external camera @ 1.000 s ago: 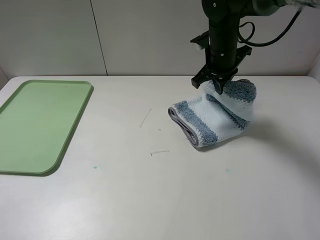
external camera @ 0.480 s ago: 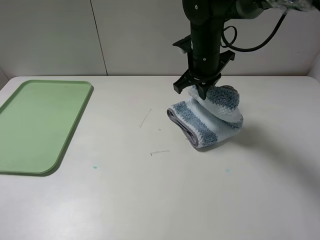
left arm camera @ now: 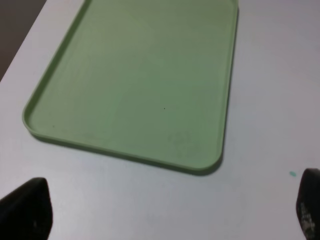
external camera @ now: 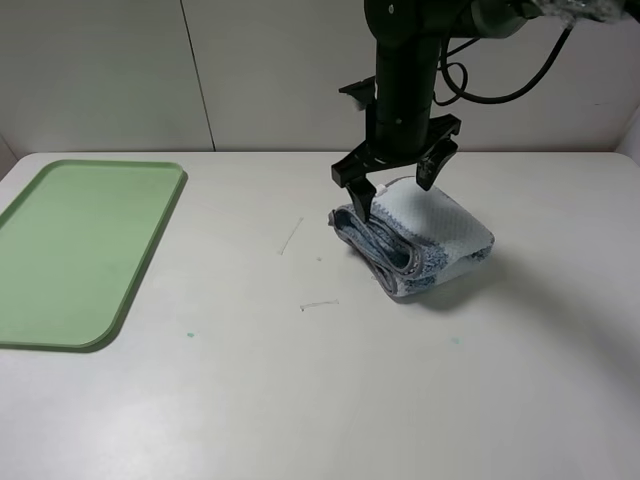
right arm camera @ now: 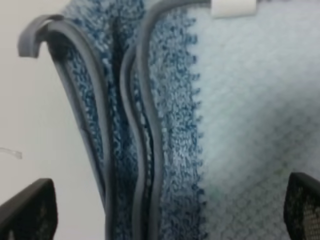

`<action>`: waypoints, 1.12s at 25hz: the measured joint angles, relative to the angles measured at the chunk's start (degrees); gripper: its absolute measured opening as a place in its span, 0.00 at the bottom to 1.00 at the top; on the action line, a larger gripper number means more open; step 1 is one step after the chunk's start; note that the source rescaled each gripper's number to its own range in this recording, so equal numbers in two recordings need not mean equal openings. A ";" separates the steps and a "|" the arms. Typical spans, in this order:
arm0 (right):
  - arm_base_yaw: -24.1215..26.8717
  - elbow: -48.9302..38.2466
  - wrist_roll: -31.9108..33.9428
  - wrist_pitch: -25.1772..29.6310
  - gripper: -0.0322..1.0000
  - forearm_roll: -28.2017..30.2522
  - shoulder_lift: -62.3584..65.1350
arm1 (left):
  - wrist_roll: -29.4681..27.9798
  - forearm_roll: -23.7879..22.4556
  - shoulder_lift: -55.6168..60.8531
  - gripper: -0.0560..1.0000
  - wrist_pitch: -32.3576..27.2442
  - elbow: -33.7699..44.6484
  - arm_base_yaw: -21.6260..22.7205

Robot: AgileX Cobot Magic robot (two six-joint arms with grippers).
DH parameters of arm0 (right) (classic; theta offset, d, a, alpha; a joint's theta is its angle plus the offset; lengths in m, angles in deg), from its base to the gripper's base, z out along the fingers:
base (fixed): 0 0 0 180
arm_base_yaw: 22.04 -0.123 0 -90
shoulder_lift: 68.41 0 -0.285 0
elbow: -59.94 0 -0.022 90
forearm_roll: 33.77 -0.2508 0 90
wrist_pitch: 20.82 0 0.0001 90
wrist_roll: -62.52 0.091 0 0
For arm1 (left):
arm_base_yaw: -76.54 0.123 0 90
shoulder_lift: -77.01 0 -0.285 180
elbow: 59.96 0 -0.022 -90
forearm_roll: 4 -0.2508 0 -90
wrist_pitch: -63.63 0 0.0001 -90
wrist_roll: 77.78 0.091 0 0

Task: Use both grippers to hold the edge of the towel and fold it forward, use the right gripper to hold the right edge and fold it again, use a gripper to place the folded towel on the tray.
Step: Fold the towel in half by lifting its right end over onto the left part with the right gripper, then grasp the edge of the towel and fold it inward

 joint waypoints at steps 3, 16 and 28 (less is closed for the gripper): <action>0.00 0.00 0.00 0.00 1.00 0.00 0.79 | -0.01 0.00 0.00 0.98 0.00 0.00 0.00; 0.00 -1.98 -1.91 -0.10 1.00 -7.68 18.26 | -0.01 0.00 0.00 0.98 0.00 0.00 0.00; 0.00 -26.65 -2.57 -0.06 1.00 -8.99 41.09 | -0.01 0.00 0.00 0.98 0.00 0.00 0.00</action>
